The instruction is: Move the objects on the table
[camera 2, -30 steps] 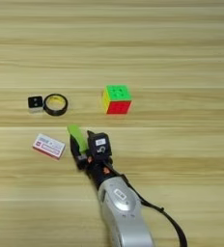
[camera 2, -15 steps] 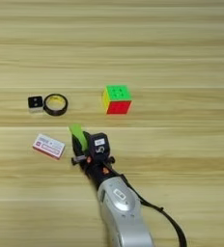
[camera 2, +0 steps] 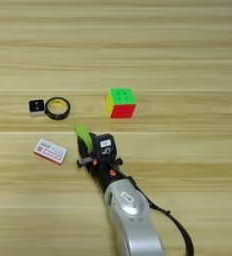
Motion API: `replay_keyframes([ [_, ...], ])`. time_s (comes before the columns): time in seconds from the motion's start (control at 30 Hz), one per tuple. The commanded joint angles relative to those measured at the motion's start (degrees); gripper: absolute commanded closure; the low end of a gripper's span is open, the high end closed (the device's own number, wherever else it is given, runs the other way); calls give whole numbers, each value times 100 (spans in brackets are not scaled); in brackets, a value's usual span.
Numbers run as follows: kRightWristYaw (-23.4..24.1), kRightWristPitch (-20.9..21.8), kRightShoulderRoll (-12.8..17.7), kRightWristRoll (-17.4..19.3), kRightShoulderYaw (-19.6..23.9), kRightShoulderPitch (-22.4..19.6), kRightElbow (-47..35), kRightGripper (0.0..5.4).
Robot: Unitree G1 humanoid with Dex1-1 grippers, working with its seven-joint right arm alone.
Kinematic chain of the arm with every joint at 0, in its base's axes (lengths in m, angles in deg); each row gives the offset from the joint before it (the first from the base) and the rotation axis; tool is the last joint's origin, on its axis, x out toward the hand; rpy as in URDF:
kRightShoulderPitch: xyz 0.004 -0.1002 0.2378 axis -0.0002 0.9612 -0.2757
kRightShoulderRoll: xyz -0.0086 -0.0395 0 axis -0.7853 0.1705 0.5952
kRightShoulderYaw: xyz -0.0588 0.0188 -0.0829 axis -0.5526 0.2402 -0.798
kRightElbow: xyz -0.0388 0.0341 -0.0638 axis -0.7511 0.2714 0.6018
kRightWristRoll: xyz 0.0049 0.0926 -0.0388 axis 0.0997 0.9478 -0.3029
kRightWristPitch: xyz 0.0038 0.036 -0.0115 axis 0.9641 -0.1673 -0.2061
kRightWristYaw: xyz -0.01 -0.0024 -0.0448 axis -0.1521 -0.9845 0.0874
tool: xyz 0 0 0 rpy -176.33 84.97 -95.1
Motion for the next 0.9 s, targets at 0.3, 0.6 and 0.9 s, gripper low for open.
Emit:
replay_keyframes([
  [0.3, 192, 102, 100, 75, 444, -844, -678, 402],
  [0.6, 319, 120, 296, 77, 913, -1468, -309, 402],
  [0.9, 355, 314, 437, 188, 1316, -2090, 685, 402],
])
